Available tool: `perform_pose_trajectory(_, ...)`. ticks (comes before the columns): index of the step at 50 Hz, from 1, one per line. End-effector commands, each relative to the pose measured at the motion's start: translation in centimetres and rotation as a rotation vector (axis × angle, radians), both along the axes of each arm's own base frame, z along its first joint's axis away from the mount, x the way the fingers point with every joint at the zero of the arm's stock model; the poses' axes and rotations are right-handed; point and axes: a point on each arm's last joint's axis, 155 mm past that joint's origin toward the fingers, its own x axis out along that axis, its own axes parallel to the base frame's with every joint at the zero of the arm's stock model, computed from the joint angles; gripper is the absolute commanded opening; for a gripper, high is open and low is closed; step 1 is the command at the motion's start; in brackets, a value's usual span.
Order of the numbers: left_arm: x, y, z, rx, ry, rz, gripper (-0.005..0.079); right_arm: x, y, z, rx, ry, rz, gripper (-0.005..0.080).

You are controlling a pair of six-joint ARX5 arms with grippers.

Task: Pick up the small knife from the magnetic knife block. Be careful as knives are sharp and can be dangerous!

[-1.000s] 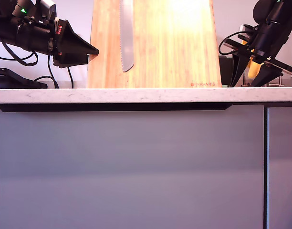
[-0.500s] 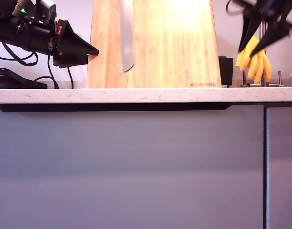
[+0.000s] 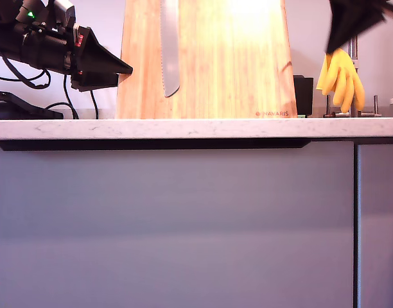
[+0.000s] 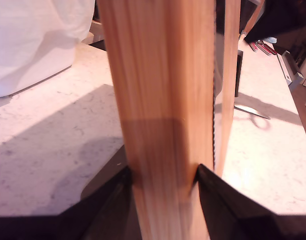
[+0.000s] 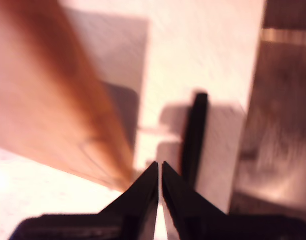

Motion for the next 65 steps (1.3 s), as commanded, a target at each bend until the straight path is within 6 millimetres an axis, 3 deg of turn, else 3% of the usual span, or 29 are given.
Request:
perform_pose_trajectory(1, -0.6, -2.7, -0.8, 0.009, 0.004, -0.047, -0.0019, -0.6, 0.5, 1.5, -0.008, -0.05, 0.013, -0.0013)
perform_pose_trajectory(15, -0.4, -2.6, -0.9, 0.016, 0.004, -0.033, -0.0019, -1.3, 1.7, 4.8, -0.04, -0.176, 0.045, -0.0013)
perform_pose_trajectory(39, -0.2, -2.6, -0.5, 0.007, 0.01, -0.028, -0.0019, -5.2, 2.3, 10.9, -0.094, -0.365, 0.039, -0.0013)
perform_pose_trajectory(53, -0.1, -2.7, -0.3, 0.005, -0.004, -0.028, -0.0019, -8.5, 2.0, 9.5, -0.102, -0.393, 0.046, -0.0013)
perform_pose_trajectory(65, -0.1, -2.7, -0.3, 0.005, -0.005, -0.028, -0.0015, -12.8, 3.8, 9.4, -0.053, -0.46, 0.123, -0.0013)
